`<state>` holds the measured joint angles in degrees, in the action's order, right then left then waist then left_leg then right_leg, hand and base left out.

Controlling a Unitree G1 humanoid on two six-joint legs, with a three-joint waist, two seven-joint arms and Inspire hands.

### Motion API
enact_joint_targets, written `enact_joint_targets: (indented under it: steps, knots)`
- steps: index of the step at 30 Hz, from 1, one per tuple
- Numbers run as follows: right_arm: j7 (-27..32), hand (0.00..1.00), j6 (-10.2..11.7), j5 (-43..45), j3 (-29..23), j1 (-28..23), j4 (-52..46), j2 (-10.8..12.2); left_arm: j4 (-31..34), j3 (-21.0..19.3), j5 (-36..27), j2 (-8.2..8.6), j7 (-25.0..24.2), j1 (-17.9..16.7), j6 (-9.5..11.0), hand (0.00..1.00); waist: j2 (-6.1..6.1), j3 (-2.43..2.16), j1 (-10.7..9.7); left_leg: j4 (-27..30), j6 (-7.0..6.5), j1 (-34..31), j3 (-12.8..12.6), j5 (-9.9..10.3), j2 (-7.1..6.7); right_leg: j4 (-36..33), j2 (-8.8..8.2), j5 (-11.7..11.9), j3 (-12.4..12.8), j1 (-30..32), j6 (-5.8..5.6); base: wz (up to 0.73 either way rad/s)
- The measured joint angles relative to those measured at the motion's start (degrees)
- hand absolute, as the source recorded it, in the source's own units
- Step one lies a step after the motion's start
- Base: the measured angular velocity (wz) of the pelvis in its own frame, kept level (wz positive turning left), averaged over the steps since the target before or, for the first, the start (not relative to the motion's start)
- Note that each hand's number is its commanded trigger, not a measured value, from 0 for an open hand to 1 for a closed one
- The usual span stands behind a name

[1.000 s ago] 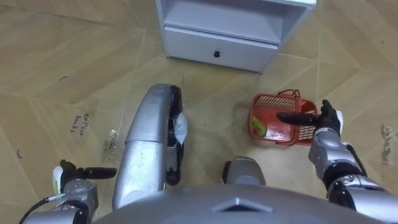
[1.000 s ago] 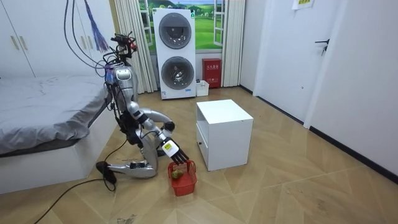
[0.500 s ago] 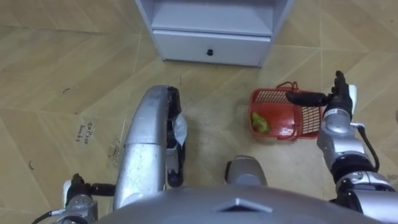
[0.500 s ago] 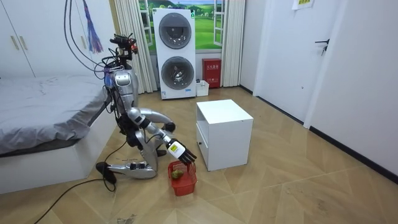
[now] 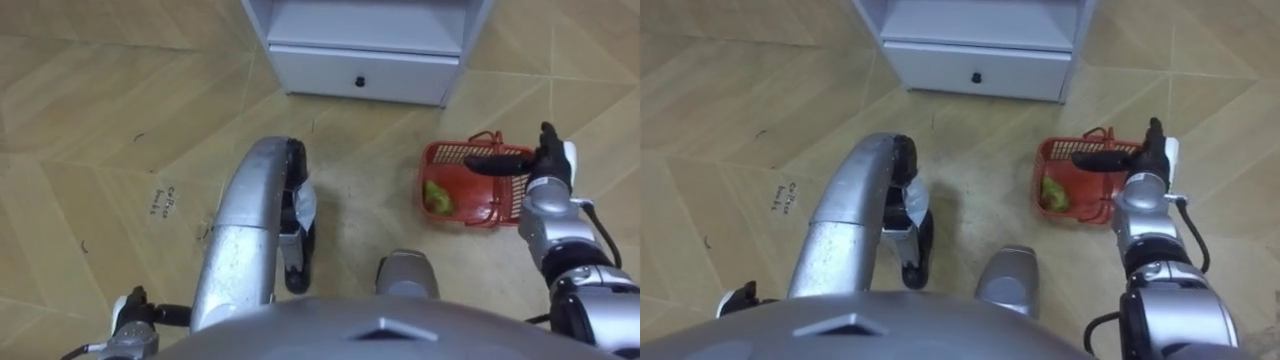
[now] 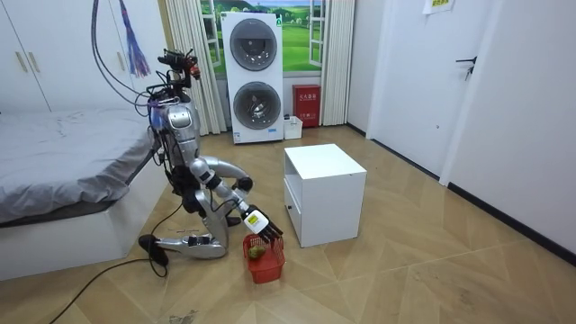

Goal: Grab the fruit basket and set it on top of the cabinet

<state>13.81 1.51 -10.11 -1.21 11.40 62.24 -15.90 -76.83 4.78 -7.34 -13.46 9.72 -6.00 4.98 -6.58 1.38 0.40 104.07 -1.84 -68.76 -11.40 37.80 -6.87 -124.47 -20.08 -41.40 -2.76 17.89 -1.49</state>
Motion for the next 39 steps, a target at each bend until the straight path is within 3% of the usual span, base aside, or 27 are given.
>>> enact_joint_targets:
  steps: [4, 12, 23, 24, 25, 27, 30, 39]
  knots:
    - [-0.92, 0.0, -0.23, -0.93, 0.0, 0.49, 4.7, -0.81, -0.09, 0.0, 0.0, -0.02, -0.47, 0.08, -0.67, 0.0, 0.35, 0.24, 1.55, 0.0, 0.2, -0.91, 0.11, -0.12, 0.05, -0.01, 0.13, 0.01, -0.7, 0.59, -0.02, 0.08]
    - [-2.94, 0.0, -0.31, -3.35, 0.35, 1.24, 6.51, -1.03, -0.64, 0.0, 0.0, -0.12, -1.97, 0.12, -0.9, 0.0, 0.6, 0.35, 1.96, 0.03, 0.2, -2.01, 0.1, -0.14, 0.02, 0.21, 0.1, 0.02, -1.25, 1.35, -0.05, 0.04]
    - [-6.03, 0.0, -0.85, -5.77, 2.38, 2.29, 11.76, -4.0, -0.75, 0.03, 0.05, -0.32, -3.94, 0.02, -2.19, 0.0, 1.76, 0.41, 5.14, -0.01, 0.23, -2.94, 0.11, -0.16, 0.1, 0.24, 0.15, 0.02, -1.38, 2.38, -0.11, 0.0]
    - [-6.44, 0.19, -0.92, -5.74, 2.38, 2.29, 11.9, -4.01, -0.8, 0.03, 0.05, -0.34, -4.12, 0.02, -2.32, 0.0, 1.87, 0.4, 5.16, -0.01, 0.23, -2.95, 0.11, -0.16, 0.11, 0.24, 0.15, 0.02, -1.4, 2.39, -0.12, 0.0]
    - [-7.02, 0.64, -1.17, -5.65, 2.38, 2.27, 12.17, -4.02, -0.82, 0.03, 0.06, -0.41, -4.34, 0.04, -2.52, 0.0, 2.05, 0.39, 5.31, -0.03, 0.24, -2.99, 0.11, -0.17, 0.11, 0.23, 0.13, 0.04, -1.54, 2.42, -0.15, 0.0]
    - [-7.49, 1.0, -1.35, -5.58, 2.39, 2.27, 13.1, -4.06, -0.81, 0.03, 0.06, -0.5, -4.59, 0.09, -2.52, 0.0, 2.12, 0.38, 5.5, -0.07, 0.25, -3.09, 0.11, -0.17, 0.15, 0.24, 0.12, 0.04, -1.63, 2.5, -0.16, 0.0]
    - [-7.72, 1.0, -1.63, -5.58, 3.02, 2.27, 13.52, -4.28, -0.81, 0.1, 0.05, -0.51, -5.61, 0.22, -2.71, 0.0, 2.76, 0.06, 6.13, -0.09, 0.38, -3.53, 0.07, -0.25, 0.22, 0.09, 0.15, 0.04, -1.54, 3.05, -0.16, 0.0]
    - [-8.88, 1.0, -1.64, -5.73, 4.44, 2.27, 13.77, -4.8, -0.79, 1.04, 0.06, -0.85, -7.79, 0.0, -3.44, 0.0, 3.3, 0.37, 6.43, -0.42, 0.55, -3.59, 0.0, -0.53, 0.26, 0.03, 0.07, 0.03, -1.41, 3.43, -0.18, 0.0]
